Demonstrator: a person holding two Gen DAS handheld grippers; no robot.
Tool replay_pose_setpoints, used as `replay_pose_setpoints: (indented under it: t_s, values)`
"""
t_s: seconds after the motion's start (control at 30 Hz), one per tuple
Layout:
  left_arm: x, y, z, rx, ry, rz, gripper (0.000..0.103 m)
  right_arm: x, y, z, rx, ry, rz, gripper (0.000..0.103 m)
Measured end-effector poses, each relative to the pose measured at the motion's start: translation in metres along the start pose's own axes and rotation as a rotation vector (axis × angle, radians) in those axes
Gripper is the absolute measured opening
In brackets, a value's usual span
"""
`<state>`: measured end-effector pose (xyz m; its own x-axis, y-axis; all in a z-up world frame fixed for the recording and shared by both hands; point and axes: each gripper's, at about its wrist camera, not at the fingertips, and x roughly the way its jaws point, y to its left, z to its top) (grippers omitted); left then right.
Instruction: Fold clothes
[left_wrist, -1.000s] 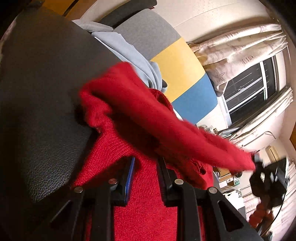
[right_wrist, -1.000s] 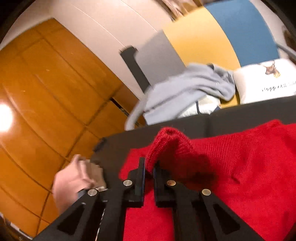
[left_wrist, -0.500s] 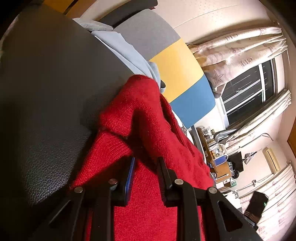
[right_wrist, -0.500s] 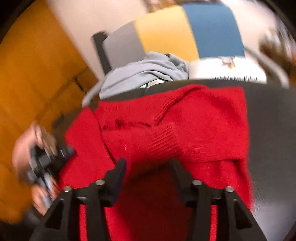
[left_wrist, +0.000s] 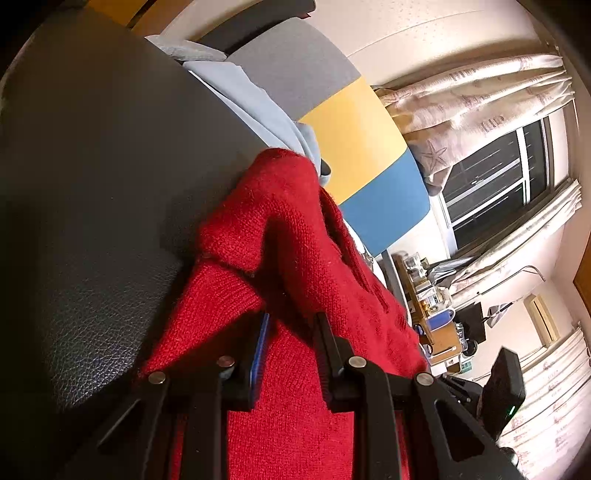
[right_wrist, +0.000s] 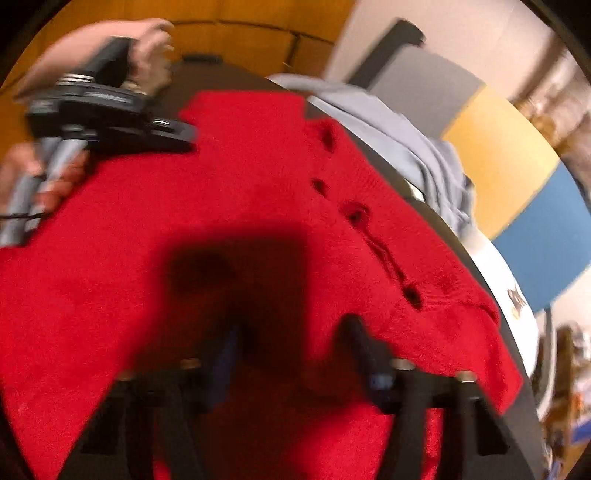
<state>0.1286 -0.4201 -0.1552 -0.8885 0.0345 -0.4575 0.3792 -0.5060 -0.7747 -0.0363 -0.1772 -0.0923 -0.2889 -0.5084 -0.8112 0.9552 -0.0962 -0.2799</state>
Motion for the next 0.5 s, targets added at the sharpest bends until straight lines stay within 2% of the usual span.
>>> replay_pose_setpoints:
  t_s: [0.03, 0.07, 0.13, 0.2, 0.33, 0.4, 0.43, 0.5]
  values:
    - [0.0, 0.0, 0.0, 0.0, 0.002, -0.003, 0.023, -0.002, -0.007, 0.001, 0.051, 0.004, 0.028, 0.013]
    - [0.0, 0.0, 0.0, -0.001, 0.009, -0.009, 0.023, -0.004, -0.014, 0.003, 0.101, 0.009, 0.061, 0.007]
    - [-0.002, -0.004, 0.0, 0.016, 0.041, -0.02, 0.025, -0.01, -0.025, 0.006, 0.198, 0.027, 0.16, 0.006]
    - [-0.005, -0.009, -0.002, 0.044, 0.081, -0.03, 0.028, -0.022, -0.036, 0.005, 0.317, 0.027, 0.315, 0.006]
    - [-0.016, -0.023, -0.007, 0.111, 0.111, -0.053, 0.032, -0.068, -0.066, 0.011, 0.535, -0.135, 0.614, 0.006]
    - [-0.021, -0.029, -0.01, 0.144, 0.127, -0.064, 0.033, -0.082, -0.096, 0.007, 0.635, -0.226, 0.612, 0.006]
    - [-0.023, -0.033, -0.011, 0.165, 0.133, -0.062, 0.033, -0.078, -0.114, 0.0, 0.706, -0.227, 0.564, 0.006]
    - [-0.026, -0.042, -0.014, 0.223, 0.136, -0.022, 0.033, -0.055, -0.15, -0.022, 0.881, -0.163, 0.492, 0.007]
